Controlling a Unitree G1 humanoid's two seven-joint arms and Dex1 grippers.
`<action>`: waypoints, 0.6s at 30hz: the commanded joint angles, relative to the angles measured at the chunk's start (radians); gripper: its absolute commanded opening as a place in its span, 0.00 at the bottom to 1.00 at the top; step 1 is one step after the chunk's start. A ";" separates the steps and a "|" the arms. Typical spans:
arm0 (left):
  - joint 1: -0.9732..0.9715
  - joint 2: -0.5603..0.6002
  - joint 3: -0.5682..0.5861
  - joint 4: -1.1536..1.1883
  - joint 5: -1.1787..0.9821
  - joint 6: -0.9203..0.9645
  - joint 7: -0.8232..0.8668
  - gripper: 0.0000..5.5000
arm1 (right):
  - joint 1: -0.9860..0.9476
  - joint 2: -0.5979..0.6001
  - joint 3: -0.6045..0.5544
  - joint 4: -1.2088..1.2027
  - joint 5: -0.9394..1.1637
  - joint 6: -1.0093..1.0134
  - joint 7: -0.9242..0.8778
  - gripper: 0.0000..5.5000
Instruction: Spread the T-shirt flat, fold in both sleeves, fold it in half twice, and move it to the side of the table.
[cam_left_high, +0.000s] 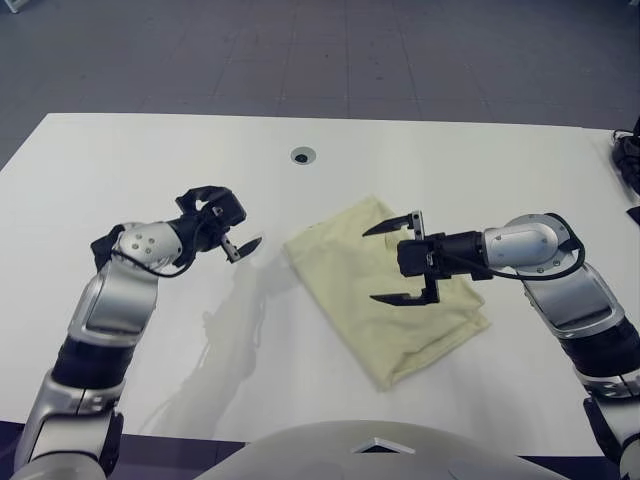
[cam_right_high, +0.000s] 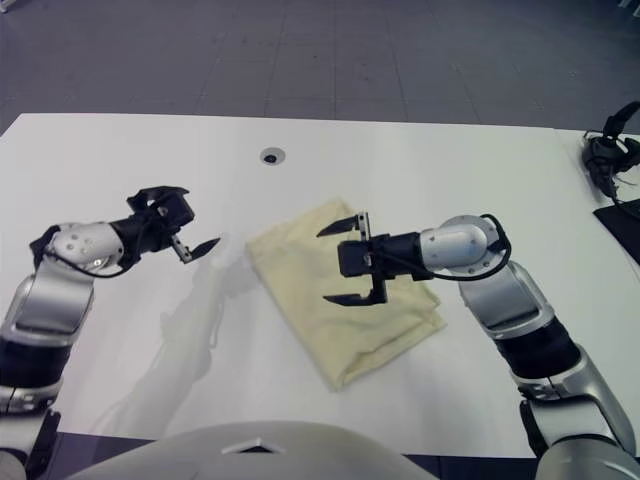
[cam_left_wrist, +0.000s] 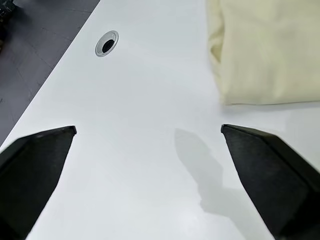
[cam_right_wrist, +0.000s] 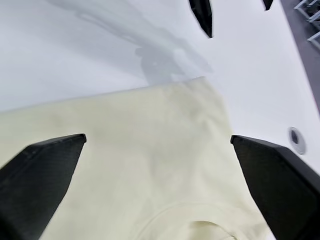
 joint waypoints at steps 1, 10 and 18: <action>-0.023 0.018 0.058 -0.151 -0.044 0.156 0.022 0.98 | 0.035 -0.042 0.093 0.001 -0.086 -0.093 0.053 0.98; -0.141 0.067 0.024 -0.151 -0.039 0.232 0.103 0.98 | 0.039 0.142 0.227 0.174 -0.226 -0.086 -0.069 0.98; -0.097 0.104 -0.006 -0.200 -0.031 0.255 0.156 0.98 | -0.037 0.304 0.162 0.212 -0.219 0.000 -0.265 0.98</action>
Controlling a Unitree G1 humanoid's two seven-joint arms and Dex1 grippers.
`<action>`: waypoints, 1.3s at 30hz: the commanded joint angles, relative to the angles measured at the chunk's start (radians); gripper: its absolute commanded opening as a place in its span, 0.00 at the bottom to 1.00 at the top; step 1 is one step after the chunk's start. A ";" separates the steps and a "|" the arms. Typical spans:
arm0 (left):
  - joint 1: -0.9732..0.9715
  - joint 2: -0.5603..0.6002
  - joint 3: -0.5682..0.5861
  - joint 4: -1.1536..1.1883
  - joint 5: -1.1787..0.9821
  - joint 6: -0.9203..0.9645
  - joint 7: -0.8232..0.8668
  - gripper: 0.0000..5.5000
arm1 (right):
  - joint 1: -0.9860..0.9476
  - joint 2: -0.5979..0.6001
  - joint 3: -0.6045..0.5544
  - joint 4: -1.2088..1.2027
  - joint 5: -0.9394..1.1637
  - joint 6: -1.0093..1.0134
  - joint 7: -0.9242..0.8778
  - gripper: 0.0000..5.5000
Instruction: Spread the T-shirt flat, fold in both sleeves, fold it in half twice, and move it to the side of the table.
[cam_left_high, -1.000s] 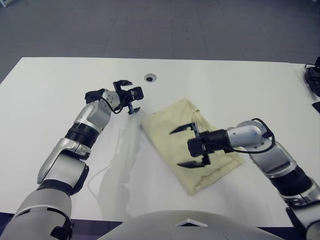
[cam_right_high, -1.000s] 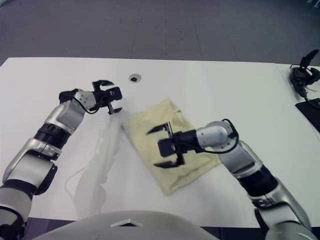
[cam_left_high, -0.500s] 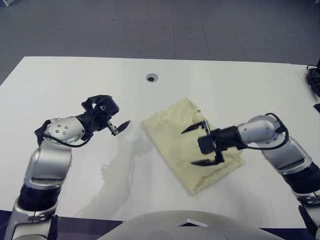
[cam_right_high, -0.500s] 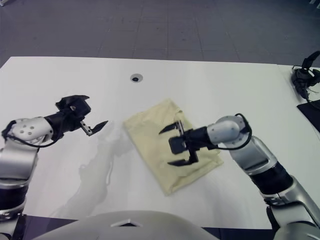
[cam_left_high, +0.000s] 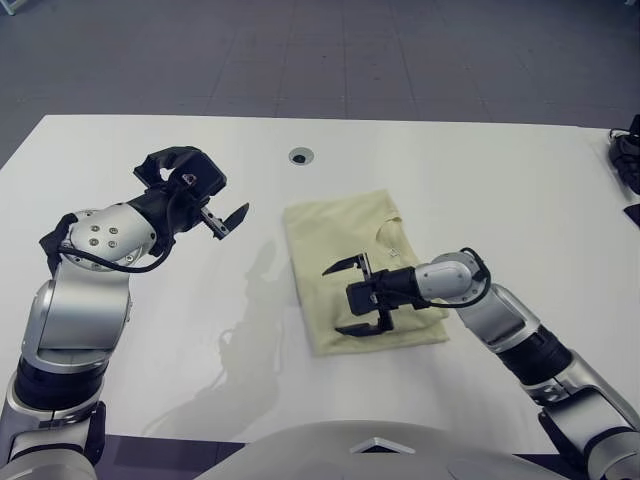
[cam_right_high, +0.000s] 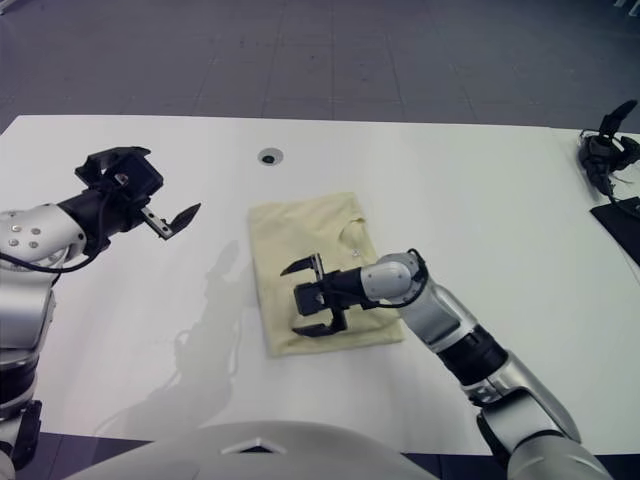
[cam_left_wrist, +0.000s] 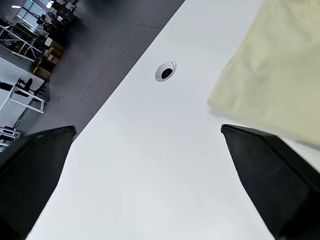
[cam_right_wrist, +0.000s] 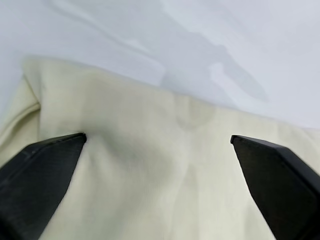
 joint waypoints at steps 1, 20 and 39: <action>0.050 0.007 0.001 -0.070 -0.026 0.036 0.006 0.98 | -0.009 0.007 -0.049 -0.021 -0.018 0.041 -0.053 0.98; 0.307 0.083 -0.551 -0.176 0.056 -0.178 0.024 0.90 | 0.245 -0.367 -0.502 -0.450 0.396 0.394 0.093 0.98; 0.294 0.019 -0.677 0.005 0.269 -0.296 -0.003 0.22 | 0.463 -0.506 -0.375 -0.355 0.075 -0.017 0.058 0.87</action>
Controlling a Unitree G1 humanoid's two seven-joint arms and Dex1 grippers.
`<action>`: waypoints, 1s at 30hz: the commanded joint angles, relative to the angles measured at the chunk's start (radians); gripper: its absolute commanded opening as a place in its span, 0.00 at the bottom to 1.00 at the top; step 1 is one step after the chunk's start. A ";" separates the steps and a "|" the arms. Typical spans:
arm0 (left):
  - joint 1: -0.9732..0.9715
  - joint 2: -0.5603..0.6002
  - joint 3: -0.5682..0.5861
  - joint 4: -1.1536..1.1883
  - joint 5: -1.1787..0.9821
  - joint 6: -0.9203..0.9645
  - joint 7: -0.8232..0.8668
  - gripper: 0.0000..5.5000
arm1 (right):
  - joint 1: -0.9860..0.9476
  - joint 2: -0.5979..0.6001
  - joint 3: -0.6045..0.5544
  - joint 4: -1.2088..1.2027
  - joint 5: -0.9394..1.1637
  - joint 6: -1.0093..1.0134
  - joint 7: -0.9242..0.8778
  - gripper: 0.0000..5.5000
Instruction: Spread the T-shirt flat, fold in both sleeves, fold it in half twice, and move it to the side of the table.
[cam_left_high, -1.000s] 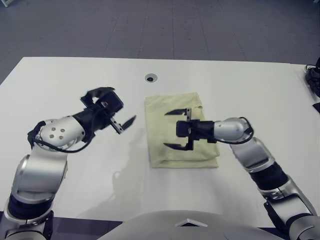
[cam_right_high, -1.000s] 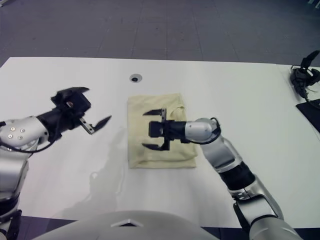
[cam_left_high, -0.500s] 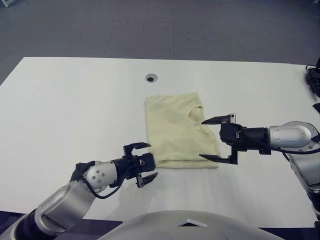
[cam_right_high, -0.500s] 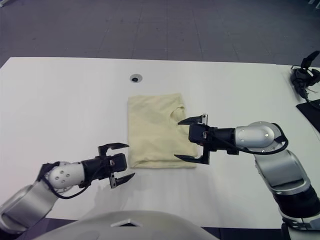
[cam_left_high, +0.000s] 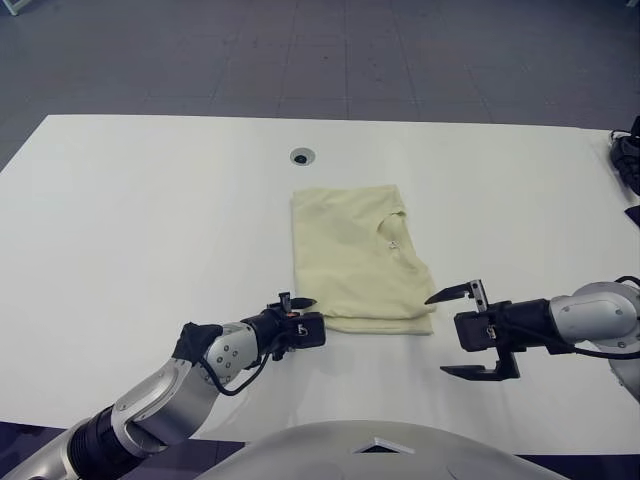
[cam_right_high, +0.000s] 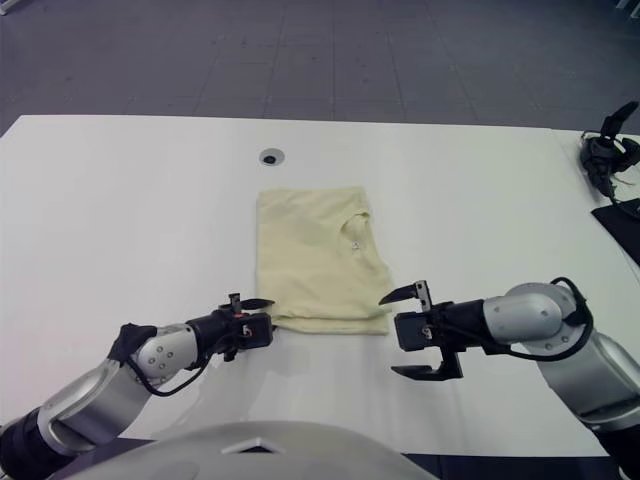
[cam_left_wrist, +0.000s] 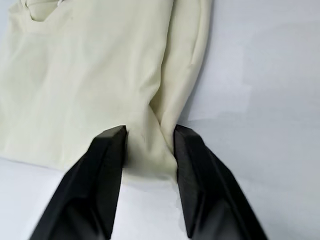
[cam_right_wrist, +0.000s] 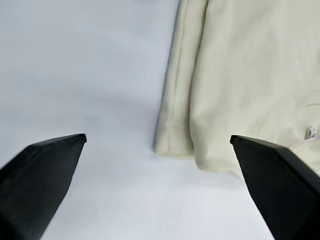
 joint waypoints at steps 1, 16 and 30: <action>0.017 -0.002 -0.003 0.064 0.013 0.013 -0.037 0.19 | -0.045 0.066 0.074 0.065 -0.088 -0.072 -0.064 0.84; 0.026 -0.021 0.022 0.071 0.037 -0.010 -0.085 0.01 | -0.046 0.105 0.143 0.182 -0.219 -0.200 -0.152 0.35; 0.022 -0.001 0.094 0.018 0.010 -0.008 -0.159 0.01 | -0.090 0.118 0.136 0.174 -0.183 -0.172 -0.116 0.01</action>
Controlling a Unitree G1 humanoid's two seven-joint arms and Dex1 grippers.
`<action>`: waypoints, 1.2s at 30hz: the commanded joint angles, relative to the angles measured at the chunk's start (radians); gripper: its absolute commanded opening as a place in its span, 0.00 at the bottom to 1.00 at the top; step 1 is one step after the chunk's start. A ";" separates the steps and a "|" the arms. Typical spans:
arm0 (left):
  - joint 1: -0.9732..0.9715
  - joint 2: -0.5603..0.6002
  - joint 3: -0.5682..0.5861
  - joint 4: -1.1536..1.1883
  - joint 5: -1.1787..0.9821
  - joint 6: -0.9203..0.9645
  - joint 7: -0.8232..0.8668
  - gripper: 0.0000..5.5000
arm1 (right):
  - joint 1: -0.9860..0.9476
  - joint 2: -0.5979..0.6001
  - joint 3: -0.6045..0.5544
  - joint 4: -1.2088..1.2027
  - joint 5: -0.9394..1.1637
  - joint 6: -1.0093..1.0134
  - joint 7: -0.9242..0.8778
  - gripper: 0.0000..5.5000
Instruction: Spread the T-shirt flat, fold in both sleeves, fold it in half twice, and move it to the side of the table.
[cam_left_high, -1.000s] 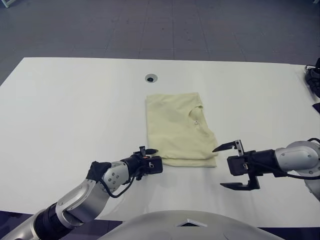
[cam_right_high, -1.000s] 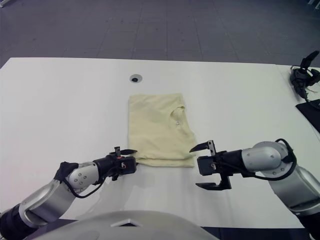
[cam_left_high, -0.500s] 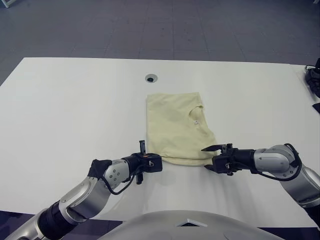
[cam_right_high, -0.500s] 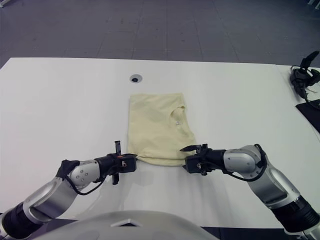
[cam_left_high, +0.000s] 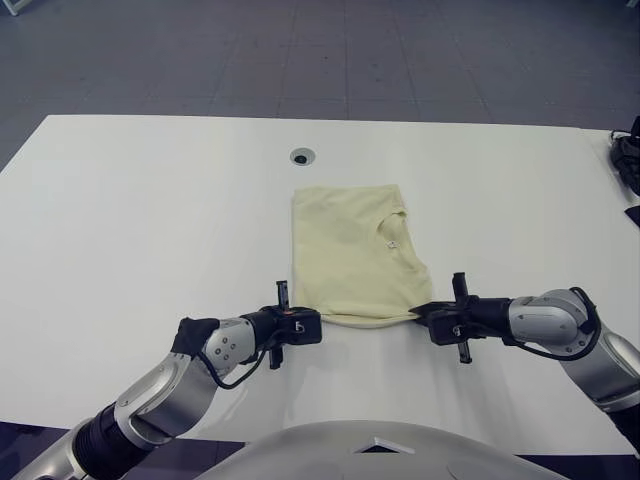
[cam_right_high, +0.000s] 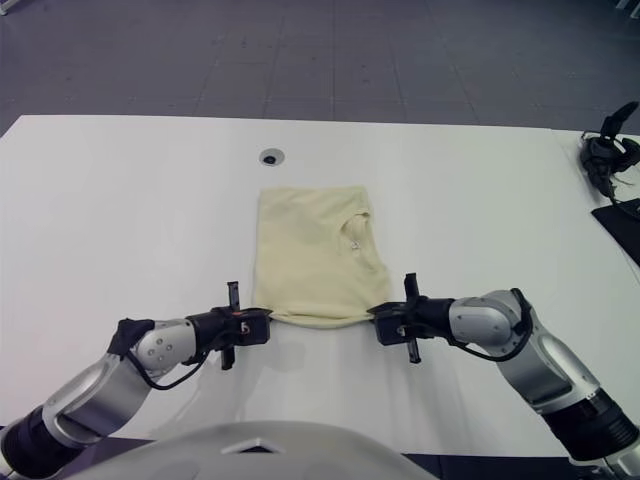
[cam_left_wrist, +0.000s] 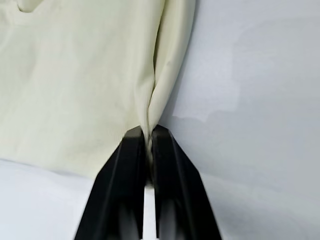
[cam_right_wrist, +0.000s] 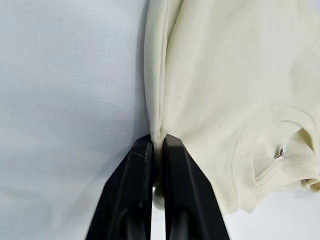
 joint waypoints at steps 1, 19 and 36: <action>0.014 0.039 0.042 -0.028 -0.026 0.031 -0.060 0.01 | -0.012 -0.007 -0.010 -0.023 0.052 0.069 0.055 0.01; 0.030 0.196 0.521 -0.208 -0.590 0.156 -0.345 0.01 | -0.274 -0.134 -0.111 -0.176 0.602 0.678 0.375 0.01; -0.566 0.057 0.304 0.464 -0.466 -0.103 -0.364 0.01 | -0.849 0.192 0.154 0.555 0.310 0.434 0.390 0.01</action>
